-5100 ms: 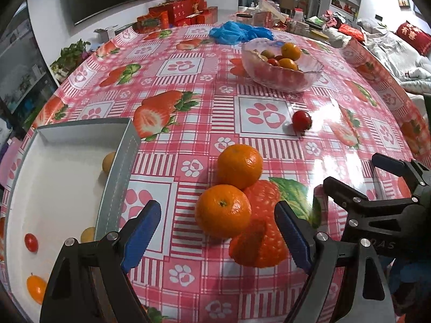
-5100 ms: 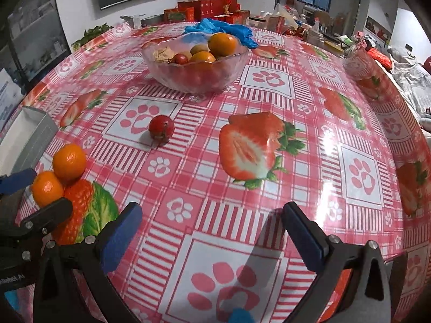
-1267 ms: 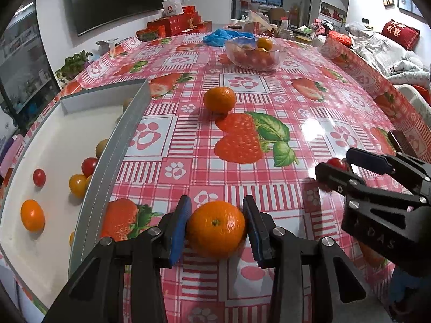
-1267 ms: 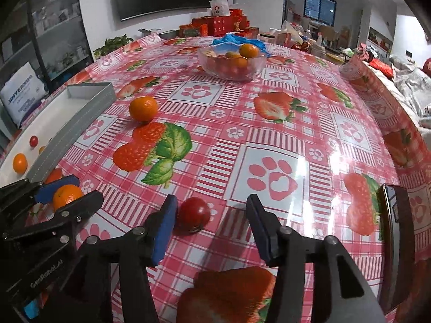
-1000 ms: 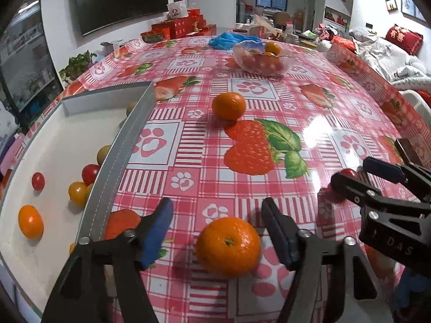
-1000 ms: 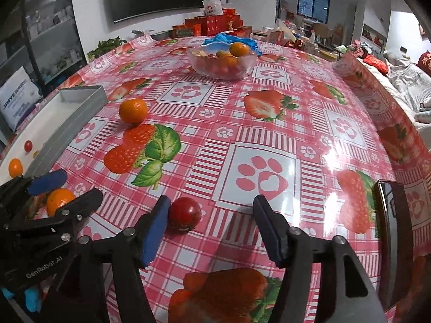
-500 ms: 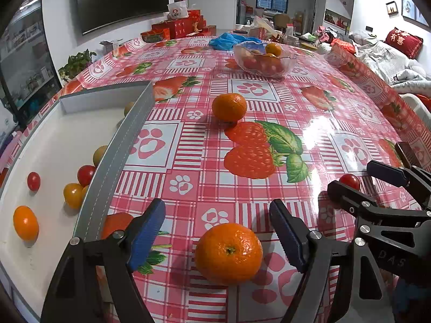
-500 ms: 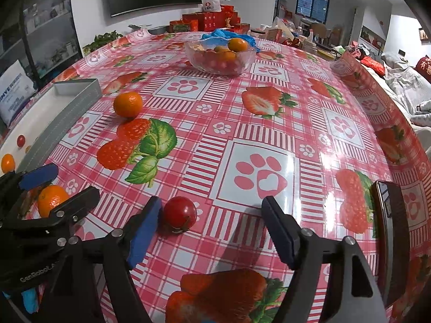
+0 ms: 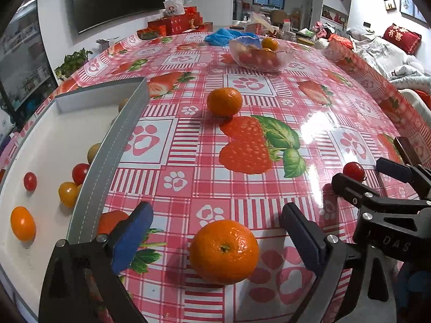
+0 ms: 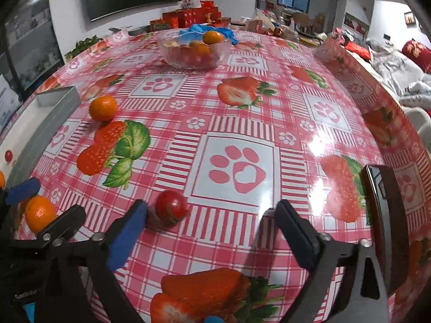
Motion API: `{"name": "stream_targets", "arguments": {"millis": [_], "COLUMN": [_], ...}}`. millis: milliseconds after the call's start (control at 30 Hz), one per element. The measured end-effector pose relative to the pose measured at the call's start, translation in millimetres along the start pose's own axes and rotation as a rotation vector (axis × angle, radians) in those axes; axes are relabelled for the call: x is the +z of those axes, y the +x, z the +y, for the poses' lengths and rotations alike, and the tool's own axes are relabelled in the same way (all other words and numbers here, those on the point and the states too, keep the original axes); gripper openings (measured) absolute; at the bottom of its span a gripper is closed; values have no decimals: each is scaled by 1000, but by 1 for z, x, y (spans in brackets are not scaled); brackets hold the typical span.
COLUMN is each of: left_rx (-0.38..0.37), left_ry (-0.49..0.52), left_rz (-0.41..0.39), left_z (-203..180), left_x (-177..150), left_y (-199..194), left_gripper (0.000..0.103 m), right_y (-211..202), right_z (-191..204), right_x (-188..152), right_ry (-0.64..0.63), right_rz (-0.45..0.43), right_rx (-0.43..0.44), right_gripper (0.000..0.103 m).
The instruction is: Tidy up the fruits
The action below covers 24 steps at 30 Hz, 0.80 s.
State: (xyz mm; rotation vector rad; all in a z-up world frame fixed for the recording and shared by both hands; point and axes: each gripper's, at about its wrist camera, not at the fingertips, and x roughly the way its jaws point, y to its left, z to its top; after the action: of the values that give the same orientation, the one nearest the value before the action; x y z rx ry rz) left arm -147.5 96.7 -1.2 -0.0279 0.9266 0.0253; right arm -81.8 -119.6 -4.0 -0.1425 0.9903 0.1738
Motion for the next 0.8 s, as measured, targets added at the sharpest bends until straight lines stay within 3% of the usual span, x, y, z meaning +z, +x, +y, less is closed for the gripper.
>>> {"name": "stream_targets", "arguments": {"millis": [800], "left_rx": [-2], "left_ry": [-3], "left_rz": [0], "left_z": [-2], "left_x": [0], "left_y": [0], "left_gripper": [97], "right_y": [2], "right_z": [-1], "right_x": [1], "right_ry": [9], "right_rz": [6], "right_rx": [-5], "right_gripper": [102]}}
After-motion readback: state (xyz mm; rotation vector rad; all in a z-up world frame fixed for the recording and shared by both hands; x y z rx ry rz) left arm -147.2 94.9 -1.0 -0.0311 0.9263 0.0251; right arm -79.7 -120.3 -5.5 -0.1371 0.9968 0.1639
